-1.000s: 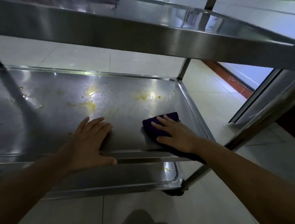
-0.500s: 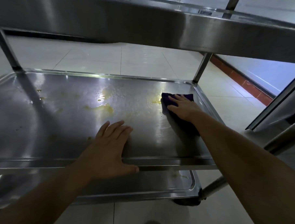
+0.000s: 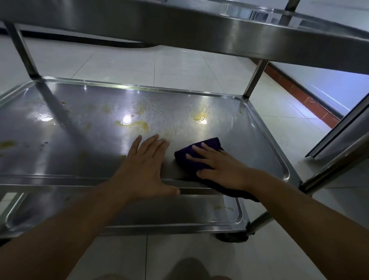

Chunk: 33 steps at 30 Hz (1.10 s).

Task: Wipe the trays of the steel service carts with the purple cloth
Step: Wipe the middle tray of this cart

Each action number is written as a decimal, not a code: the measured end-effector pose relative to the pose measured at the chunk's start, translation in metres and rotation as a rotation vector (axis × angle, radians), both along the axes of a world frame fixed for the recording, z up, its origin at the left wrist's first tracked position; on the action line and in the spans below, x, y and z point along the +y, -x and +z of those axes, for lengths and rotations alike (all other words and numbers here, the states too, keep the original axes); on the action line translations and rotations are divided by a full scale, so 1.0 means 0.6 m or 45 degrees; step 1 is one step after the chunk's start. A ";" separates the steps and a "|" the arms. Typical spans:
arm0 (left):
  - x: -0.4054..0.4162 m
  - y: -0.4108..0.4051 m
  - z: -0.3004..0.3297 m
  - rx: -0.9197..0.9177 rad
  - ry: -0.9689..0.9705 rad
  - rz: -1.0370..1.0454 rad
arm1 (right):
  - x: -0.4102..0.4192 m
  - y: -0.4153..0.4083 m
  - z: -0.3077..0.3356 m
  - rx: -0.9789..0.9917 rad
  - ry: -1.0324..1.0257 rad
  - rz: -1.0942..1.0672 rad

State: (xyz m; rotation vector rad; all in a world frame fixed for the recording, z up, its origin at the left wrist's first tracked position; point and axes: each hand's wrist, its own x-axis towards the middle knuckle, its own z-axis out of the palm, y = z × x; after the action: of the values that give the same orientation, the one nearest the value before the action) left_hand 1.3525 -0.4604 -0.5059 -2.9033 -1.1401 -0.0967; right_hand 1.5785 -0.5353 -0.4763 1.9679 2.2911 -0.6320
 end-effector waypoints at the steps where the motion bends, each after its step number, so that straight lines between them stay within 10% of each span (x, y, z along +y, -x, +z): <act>1: -0.002 0.002 0.002 0.001 0.007 0.012 | -0.012 0.008 0.005 0.019 0.022 0.042; 13: 0.043 0.131 0.033 -0.050 0.213 0.024 | 0.046 -0.008 -0.005 0.184 -0.092 0.022; 33: 0.082 0.098 -0.007 -0.054 0.084 0.051 | 0.266 -0.038 -0.020 -0.218 -0.181 -0.326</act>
State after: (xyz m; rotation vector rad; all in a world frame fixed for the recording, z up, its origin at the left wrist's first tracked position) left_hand 1.2936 -0.4114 -0.5102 -2.9471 -1.2306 -0.1235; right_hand 1.6013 -0.3754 -0.4883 2.3038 2.0552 -0.3066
